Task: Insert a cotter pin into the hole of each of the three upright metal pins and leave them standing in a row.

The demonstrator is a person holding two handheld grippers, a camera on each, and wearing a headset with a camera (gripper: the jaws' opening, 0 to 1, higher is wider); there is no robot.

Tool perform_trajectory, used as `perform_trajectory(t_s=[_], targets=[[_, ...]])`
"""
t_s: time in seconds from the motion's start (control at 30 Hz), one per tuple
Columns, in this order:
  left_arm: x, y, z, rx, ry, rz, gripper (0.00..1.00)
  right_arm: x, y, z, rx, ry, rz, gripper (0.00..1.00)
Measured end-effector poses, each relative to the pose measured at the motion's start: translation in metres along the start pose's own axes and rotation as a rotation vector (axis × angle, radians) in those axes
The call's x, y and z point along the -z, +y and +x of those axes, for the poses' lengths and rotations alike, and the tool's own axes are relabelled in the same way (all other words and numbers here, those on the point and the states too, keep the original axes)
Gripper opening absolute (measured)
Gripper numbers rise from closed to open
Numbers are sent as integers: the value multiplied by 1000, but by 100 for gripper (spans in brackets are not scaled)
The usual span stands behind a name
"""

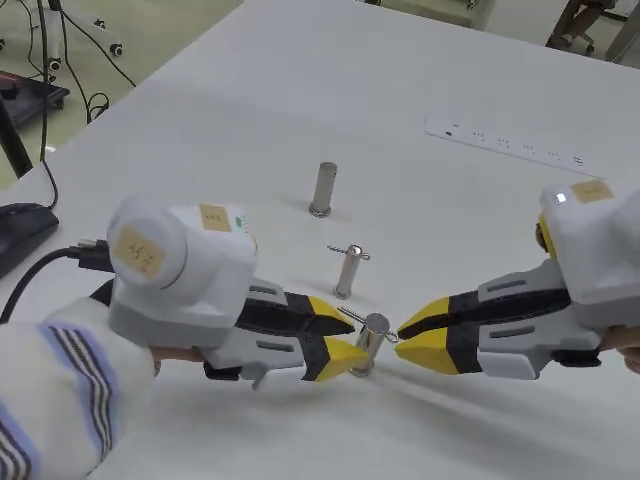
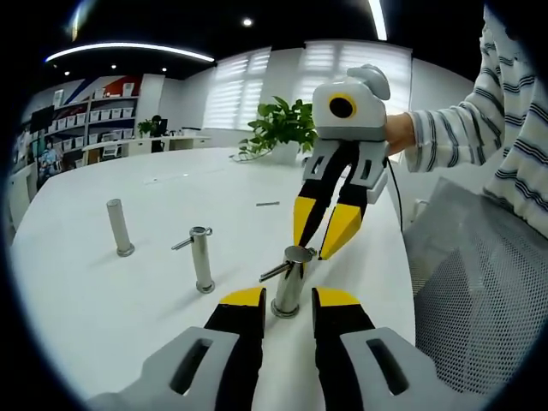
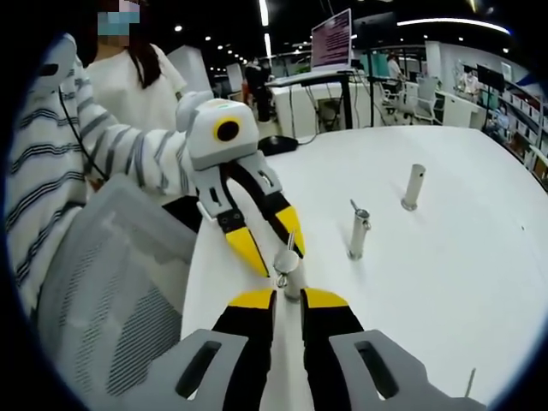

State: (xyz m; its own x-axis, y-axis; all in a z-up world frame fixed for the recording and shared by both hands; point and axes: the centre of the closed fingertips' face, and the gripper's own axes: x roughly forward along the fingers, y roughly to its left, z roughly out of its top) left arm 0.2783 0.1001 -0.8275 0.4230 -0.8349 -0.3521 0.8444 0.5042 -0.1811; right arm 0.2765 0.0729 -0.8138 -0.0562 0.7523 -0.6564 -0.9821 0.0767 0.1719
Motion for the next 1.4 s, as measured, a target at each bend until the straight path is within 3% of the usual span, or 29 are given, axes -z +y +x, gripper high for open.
perform_trajectory(t_s=[0.13, 0.33, 0.77, 0.87, 1.4], targets=[[0, 4, -9, -25, -10, 9, 38, -4, 0, 1, 25, -6, 4, 18], [2, 8, -24, -46, -31, -27, 63, -9, 1, 8, 53, -16, 5, 25], [-7, 5, -40, -83, -100, -88, 98, -10, -4, 23, 85, -18, -4, 25], [-9, 7, -43, -118, -116, -97, 99, -10, -6, 26, 86, -21, -1, 24], [-4, 11, -59, -183, -127, -158, 99, -9, -5, 33, 69, -8, -43, 17]])
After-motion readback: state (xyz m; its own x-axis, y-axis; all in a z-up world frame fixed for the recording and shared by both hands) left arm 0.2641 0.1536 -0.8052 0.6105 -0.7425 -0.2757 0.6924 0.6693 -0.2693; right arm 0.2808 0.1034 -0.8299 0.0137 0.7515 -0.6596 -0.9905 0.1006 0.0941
